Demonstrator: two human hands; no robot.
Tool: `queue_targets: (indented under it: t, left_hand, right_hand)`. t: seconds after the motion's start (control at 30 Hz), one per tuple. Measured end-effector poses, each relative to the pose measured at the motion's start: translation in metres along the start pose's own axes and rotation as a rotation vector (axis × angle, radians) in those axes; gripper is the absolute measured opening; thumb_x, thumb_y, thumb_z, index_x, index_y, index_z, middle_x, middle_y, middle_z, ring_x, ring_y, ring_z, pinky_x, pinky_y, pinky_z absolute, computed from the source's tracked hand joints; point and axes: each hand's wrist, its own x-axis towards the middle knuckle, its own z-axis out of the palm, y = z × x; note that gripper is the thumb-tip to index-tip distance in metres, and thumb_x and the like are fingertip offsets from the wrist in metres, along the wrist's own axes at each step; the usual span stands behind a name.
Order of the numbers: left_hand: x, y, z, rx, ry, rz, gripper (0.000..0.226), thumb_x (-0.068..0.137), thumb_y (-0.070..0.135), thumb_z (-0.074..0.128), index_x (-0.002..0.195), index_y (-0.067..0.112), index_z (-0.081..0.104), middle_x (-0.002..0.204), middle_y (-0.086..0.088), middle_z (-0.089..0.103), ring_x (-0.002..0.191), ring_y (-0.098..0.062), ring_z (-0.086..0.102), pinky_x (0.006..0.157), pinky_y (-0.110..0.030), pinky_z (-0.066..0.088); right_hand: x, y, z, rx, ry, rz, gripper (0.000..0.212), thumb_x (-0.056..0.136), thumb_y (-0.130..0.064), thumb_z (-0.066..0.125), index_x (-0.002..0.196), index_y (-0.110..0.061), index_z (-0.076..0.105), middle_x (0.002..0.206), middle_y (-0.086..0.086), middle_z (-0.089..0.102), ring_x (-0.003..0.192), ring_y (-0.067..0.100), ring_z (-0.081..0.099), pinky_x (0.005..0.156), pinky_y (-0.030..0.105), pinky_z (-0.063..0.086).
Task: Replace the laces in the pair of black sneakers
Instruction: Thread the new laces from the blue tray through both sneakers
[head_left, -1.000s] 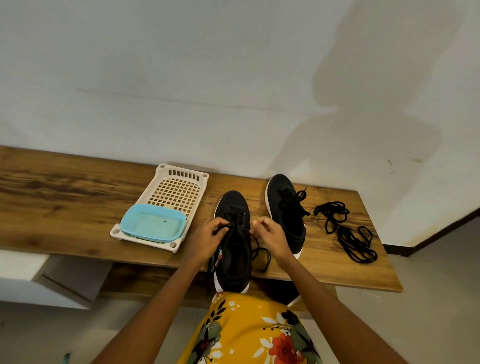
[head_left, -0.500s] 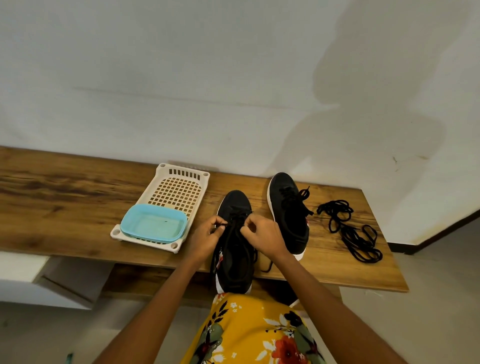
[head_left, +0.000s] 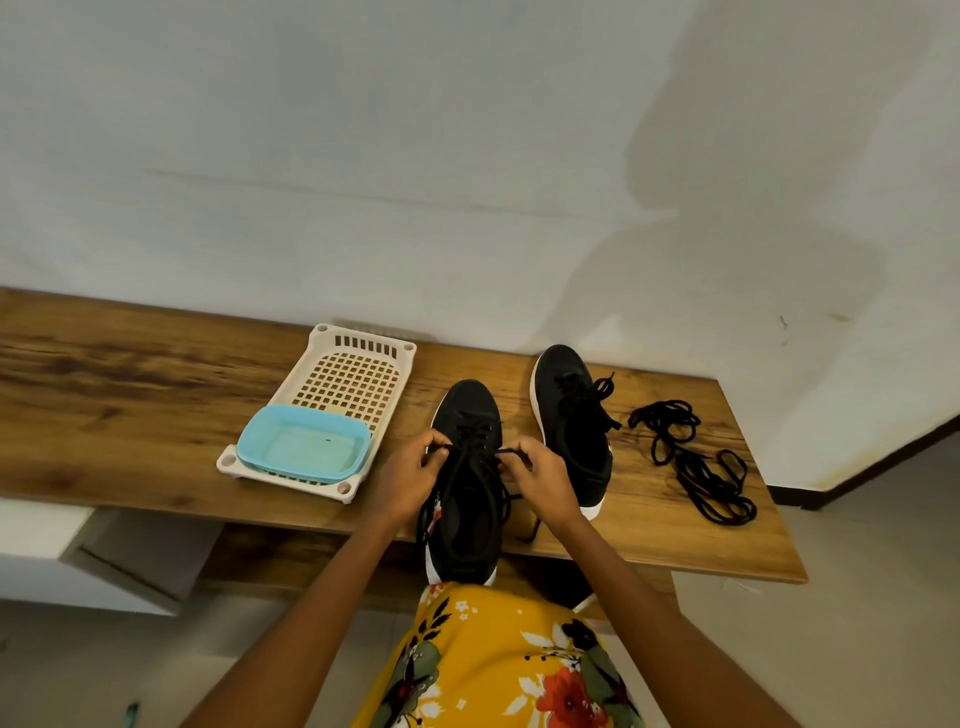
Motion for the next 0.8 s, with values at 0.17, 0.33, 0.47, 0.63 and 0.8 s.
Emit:
queue_targets:
  t: [0.17,0.33,0.47,0.63,0.8]
  left_hand:
    - [-0.001,0.001,0.001,0.02,-0.008,-0.025,0.014,0.095,0.018,0.049,0.09,0.029,0.055,0.097,0.005,0.063,0.093,-0.014,0.059,0.086,-0.042,0.05]
    - [-0.001,0.001,0.0,-0.049,-0.003,-0.071,0.019,0.097,0.015,0.044,0.086,0.026,0.054,0.099,0.004,0.061,0.1,-0.017,0.059,0.091,-0.041,0.047]
    - [0.001,0.0,0.0,-0.181,0.01,-0.09,0.02,0.097,0.012,0.045,0.084,0.025,0.052,0.099,0.005,0.06,0.106,-0.02,0.06,0.097,-0.044,0.047]
    - [0.0,0.002,-0.002,-0.043,-0.064,0.031,0.029,0.092,0.011,0.055,0.108,0.034,0.059,0.114,0.011,0.058,0.109,-0.007,0.054,0.096,-0.031,0.045]
    - [0.001,0.007,0.0,-0.016,-0.011,0.066,0.017,0.09,0.013,0.058,0.091,0.029,0.063,0.098,0.012,0.062,0.1,-0.007,0.057,0.089,-0.025,0.044]
  right_hand:
    - [-0.003,0.0,-0.001,-0.044,-0.029,-0.027,0.015,0.088,-0.017,0.066,0.1,-0.008,0.07,0.095,-0.003,0.061,0.081,-0.002,0.058,0.071,0.005,0.045]
    - [-0.001,0.004,0.001,-0.011,-0.023,0.034,0.011,0.097,-0.012,0.051,0.087,-0.01,0.056,0.099,0.006,0.052,0.085,0.011,0.06,0.08,0.019,0.053]
    - [-0.005,0.008,0.003,0.104,0.016,0.047,0.021,0.1,-0.009,0.04,0.081,-0.018,0.045,0.106,0.016,0.045,0.1,0.022,0.062,0.09,0.034,0.054]
    - [-0.007,0.012,0.006,0.246,0.045,0.112,0.024,0.1,-0.006,0.04,0.077,-0.011,0.043,0.115,0.03,0.047,0.101,0.019,0.062,0.084,0.026,0.055]
    - [-0.009,0.011,0.005,0.532,0.041,0.215,0.026,0.098,0.001,0.036,0.075,-0.009,0.039,0.121,0.035,0.052,0.106,0.023,0.062,0.079,0.023,0.054]
